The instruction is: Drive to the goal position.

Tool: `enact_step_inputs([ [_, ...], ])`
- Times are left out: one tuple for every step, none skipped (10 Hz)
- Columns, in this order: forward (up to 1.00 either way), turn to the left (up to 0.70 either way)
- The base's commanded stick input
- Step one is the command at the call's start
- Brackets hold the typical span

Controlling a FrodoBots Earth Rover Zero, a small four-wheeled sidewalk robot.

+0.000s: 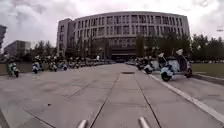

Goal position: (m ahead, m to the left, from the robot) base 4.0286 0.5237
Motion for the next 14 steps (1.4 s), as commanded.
enact_step_inputs([
  [0.7,0.0],
  [0.7,0.0],
  [0.7,0.0],
  [0.7,0.0],
  [0.7,0.0],
  [0.7,0.0],
  [0.7,0.0],
  [0.7,0.0],
  [0.7,0.0],
  [0.7,0.0],
  [0.7,0.0],
  [0.7,0.0],
  [0.7,0.0],
  [0.7,0.0],
])
